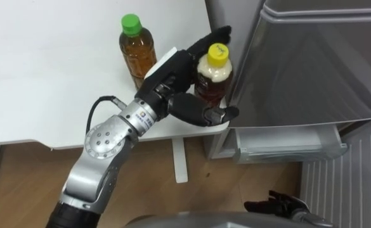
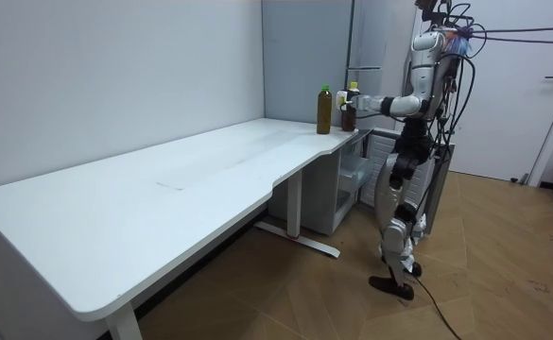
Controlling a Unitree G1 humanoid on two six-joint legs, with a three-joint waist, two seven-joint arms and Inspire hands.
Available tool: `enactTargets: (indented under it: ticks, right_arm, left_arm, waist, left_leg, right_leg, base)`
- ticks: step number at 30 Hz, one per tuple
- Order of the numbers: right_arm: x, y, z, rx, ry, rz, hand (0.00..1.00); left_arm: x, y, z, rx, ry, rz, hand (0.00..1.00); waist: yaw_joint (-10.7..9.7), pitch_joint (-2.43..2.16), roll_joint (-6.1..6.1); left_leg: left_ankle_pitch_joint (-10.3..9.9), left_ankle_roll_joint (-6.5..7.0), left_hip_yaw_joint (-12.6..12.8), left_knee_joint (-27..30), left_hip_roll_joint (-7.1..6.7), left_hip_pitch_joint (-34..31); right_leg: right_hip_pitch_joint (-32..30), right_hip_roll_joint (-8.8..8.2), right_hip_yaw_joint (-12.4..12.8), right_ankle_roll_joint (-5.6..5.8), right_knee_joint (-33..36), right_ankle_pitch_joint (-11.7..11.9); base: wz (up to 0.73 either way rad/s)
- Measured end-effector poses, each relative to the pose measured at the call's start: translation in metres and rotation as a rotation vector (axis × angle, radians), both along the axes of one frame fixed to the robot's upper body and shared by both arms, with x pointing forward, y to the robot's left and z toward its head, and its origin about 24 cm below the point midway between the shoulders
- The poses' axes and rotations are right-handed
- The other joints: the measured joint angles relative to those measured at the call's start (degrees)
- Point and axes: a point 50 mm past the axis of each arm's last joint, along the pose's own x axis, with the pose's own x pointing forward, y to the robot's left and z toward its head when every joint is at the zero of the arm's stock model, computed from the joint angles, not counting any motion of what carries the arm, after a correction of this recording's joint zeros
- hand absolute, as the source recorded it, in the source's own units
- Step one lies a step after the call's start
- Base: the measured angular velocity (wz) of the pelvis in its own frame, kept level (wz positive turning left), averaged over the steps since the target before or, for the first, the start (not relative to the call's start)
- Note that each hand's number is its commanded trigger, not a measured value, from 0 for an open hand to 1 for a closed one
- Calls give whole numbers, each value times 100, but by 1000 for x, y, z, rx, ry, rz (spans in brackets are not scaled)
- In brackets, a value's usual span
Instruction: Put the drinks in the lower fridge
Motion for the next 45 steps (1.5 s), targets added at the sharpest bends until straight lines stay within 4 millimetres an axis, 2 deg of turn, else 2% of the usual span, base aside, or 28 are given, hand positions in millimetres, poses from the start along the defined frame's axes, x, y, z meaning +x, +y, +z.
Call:
enactTargets:
  ticks: [20,26,35,42,45]
  right_arm:
    - [0,1,0,2,-1,1,0]
    - [6,2,1,-10,-4,61,0]
    - [25,9,4,-30,-56,211,0]
    - [42,29,8,34,-111,379,0]
    - [51,37,12,72,-150,438,0]
  left_arm:
    - [-1,-2,-7,31,30,-28,100]
    - [-1,-4,-6,49,14,-35,100]
    - [-1,-4,-5,43,10,-33,100]
    - [-2,-4,-5,42,10,-50,100]
    - [-2,-5,-5,38,10,-70,100]
  waist:
    - [-5,-6,1]
    - [9,-17,19]
    - [68,-8,26]
    - [105,-6,28]
    - [210,-10,38]
  left_leg:
    - [1,-1,-24,38,5,-37]
    - [0,-1,-7,72,5,-45]
    - [1,1,12,123,11,-92]
    - [1,0,-93,192,9,-195]
    - [1,-1,-117,257,11,-270]
  right_leg:
    - [4,0,-32,-8,12,5]
    - [-32,5,-5,-8,10,5]
    - [-114,1,49,-8,94,5]
    - [-138,-2,-77,-8,118,5]
    - [-199,-4,-95,-9,140,6]
  base:
    - [0]
    - [0]
    - [-2]
    - [8]
    - [5]
